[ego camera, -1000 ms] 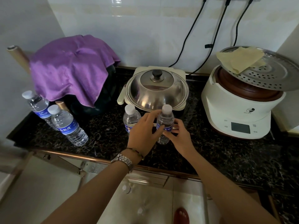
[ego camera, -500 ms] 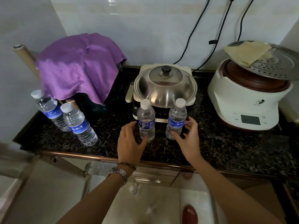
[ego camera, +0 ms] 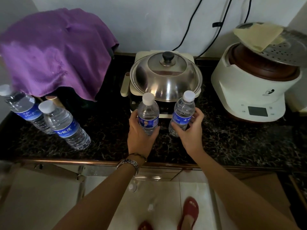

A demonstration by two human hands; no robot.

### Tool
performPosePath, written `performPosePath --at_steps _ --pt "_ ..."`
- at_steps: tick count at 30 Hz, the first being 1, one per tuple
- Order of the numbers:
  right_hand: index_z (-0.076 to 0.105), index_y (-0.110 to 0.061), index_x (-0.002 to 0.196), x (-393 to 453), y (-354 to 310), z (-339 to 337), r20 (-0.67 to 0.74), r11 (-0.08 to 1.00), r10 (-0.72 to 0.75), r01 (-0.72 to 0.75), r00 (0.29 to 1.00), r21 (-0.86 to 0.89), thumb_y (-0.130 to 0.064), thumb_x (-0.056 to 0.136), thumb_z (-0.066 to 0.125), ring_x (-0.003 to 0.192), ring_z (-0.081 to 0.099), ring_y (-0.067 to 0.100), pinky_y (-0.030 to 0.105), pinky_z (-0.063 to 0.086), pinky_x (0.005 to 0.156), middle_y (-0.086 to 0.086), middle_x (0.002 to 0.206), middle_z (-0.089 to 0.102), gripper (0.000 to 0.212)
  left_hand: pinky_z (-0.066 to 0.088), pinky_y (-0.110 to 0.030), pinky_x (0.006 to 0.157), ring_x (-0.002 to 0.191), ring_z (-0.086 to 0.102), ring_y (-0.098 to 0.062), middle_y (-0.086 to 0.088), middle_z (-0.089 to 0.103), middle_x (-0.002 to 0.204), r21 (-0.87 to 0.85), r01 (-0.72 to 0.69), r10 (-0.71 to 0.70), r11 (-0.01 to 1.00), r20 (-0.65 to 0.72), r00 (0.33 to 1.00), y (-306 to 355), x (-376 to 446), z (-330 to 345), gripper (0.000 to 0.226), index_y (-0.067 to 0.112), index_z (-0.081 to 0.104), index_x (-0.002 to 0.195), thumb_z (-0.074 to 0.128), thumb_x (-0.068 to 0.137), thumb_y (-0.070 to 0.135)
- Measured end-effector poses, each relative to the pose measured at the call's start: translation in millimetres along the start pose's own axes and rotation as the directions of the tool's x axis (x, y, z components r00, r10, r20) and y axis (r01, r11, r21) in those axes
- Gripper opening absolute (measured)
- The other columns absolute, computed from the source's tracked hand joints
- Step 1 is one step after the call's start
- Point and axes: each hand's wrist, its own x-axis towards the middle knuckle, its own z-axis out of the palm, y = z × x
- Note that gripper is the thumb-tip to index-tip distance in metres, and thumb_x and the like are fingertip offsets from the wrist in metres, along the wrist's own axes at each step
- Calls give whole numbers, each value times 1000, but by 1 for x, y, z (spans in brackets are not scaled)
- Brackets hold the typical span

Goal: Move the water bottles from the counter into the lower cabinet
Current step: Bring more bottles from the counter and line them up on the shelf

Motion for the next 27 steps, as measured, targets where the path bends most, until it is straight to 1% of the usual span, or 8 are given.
performPosePath --at_steps 6,10,14,16,20,22,25,27 --pt "30 -23 130 5 1 8 -48 999 39 -38 998 23 -11 71 81 117 56 7 29 49 98 -1 129 53 79 42 0 81 109 48 3 13 42 123 -100 1 -1 995 -5 1000 2 6 4 85 11 27 133 81 68 16" --pt "29 -26 129 5 4 11 -67 999 51 -50 996 18 -11 71 81 116 58 10 37 51 98 3 129 54 79 41 0 84 114 50 -7 -3 47 131 -148 23 -22 989 10 1000 1 9 7 87 14 26 131 83 65 17" --pt "28 -28 128 6 4 13 -49 998 56 -55 997 24 -8 72 80 116 58 13 37 51 97 6 128 54 79 39 1 84 115 47 -5 6 43 128 -182 46 -42 982 27 999 3 12 7 84 28 23 126 82 67 17" --pt "27 -25 128 6 2 12 -23 997 67 -66 997 29 -6 74 79 114 59 10 30 50 96 3 125 55 77 40 0 85 114 48 -4 6 44 128 -193 63 -54 979 48 997 3 12 4 82 25 25 128 81 68 16" --pt "26 -25 124 3 -8 4 30 996 86 -86 996 -3 -5 74 78 109 57 -2 12 47 86 -16 116 53 75 43 -4 83 111 53 -9 4 49 124 -189 84 -69 978 82 994 6 12 -2 81 20 27 128 81 68 16" --pt "27 -26 124 -4 -13 -1 48 995 98 -98 994 -4 -7 75 78 109 58 2 14 48 87 -11 117 55 74 46 -14 84 109 56 -12 4 52 123 -173 91 -77 981 88 993 8 9 -7 81 22 28 128 82 67 19" --pt "30 -25 126 -21 -18 -11 54 994 109 -109 993 6 -12 75 78 109 61 8 28 51 94 -1 122 58 71 51 -32 85 105 59 -16 4 56 121 -112 92 -83 989 83 993 10 -1 -21 84 25 28 128 83 65 27" --pt "32 -22 129 -33 -24 -17 46 994 106 -107 993 17 -13 75 79 108 62 8 32 51 96 -1 122 60 72 53 -36 83 103 61 -19 1 59 120 -66 85 -81 994 61 995 14 -11 -32 85 24 30 128 84 63 31"
